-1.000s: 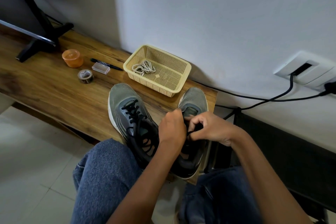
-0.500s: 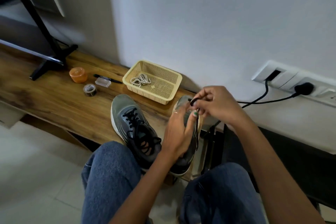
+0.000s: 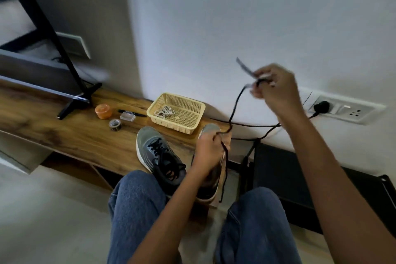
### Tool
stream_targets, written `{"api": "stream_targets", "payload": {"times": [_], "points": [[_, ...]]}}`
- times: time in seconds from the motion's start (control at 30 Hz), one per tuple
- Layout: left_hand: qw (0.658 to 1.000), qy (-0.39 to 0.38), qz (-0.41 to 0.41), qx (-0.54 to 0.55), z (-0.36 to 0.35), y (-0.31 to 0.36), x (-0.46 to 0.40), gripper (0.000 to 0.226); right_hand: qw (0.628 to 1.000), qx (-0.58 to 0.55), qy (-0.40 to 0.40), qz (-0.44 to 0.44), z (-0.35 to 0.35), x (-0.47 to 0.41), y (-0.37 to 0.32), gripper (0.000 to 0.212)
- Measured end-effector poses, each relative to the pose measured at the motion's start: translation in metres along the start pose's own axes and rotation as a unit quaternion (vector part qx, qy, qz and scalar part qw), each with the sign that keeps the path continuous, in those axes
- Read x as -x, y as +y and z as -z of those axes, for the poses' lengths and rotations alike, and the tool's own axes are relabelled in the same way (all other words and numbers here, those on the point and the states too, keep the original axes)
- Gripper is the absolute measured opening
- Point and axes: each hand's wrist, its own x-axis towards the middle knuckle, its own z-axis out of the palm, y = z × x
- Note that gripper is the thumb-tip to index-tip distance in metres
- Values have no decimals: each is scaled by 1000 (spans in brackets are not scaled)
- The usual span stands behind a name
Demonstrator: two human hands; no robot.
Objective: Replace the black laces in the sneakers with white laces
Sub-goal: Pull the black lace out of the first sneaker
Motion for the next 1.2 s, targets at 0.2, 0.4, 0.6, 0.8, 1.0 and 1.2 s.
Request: {"api": "stream_targets", "payload": {"times": [0.2, 0.4, 0.6, 0.8, 1.0, 1.2], "points": [[989, -7, -87, 117, 27, 103, 8, 29, 953, -153, -134, -227, -33, 54, 57, 39], [985, 39, -155, 64, 42, 146, 0, 27, 878, -290, -226, -306, -53, 104, 72, 35], [981, 90, -122, 121, 93, 146, -26, 28, 842, -351, -260, -316, -34, 115, 80, 25], [988, 125, -38, 87, 121, 105, -40, 27, 843, -322, -283, -324, -19, 95, 50, 19], [992, 82, 85, 47, 128, 61, -30, 22, 889, -352, -160, -245, -11, 57, -15, 21], [982, -59, 158, -86, 98, 26, -16, 29, 900, -369, -132, -193, -20, 25, -72, 21]]}}
